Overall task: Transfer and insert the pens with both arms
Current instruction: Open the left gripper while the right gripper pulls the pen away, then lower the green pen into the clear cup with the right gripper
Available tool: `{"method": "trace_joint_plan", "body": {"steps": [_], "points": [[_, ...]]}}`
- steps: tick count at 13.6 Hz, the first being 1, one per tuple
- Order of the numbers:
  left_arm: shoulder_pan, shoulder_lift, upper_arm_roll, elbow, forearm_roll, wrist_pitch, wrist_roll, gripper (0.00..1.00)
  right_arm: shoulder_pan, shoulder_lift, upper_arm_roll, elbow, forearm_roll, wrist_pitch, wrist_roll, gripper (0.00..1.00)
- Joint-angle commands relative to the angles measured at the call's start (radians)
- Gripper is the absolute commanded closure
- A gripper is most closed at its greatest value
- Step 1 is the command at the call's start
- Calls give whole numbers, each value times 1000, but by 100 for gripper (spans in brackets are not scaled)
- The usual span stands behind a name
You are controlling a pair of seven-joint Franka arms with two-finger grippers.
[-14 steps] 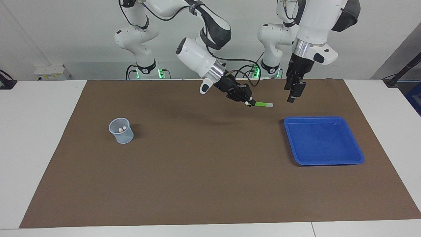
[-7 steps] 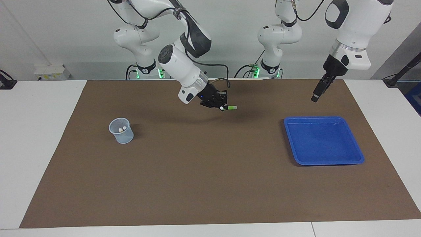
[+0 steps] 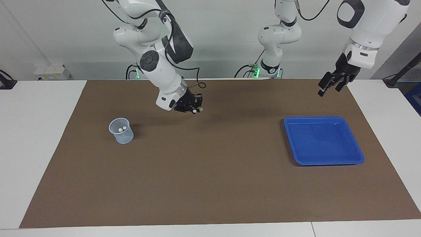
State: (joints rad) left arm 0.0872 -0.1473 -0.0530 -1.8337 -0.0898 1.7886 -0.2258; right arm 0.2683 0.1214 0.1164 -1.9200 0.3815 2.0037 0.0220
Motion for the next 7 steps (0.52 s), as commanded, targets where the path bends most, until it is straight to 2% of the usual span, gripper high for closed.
{"method": "trace_joint_plan", "body": {"steps": [1,5,7], "points": [[14,-17,-7,2,37,-17,25,0,-53,-35,11,18,-132,-103,-107,100],[11,-12,-7,5,45,2,25,0,-113,-130,11,27,-336,-267,-333,100],[14,-12,-7,10,45,5,25,0,-153,-158,11,27,-418,-310,-481,100]]}}
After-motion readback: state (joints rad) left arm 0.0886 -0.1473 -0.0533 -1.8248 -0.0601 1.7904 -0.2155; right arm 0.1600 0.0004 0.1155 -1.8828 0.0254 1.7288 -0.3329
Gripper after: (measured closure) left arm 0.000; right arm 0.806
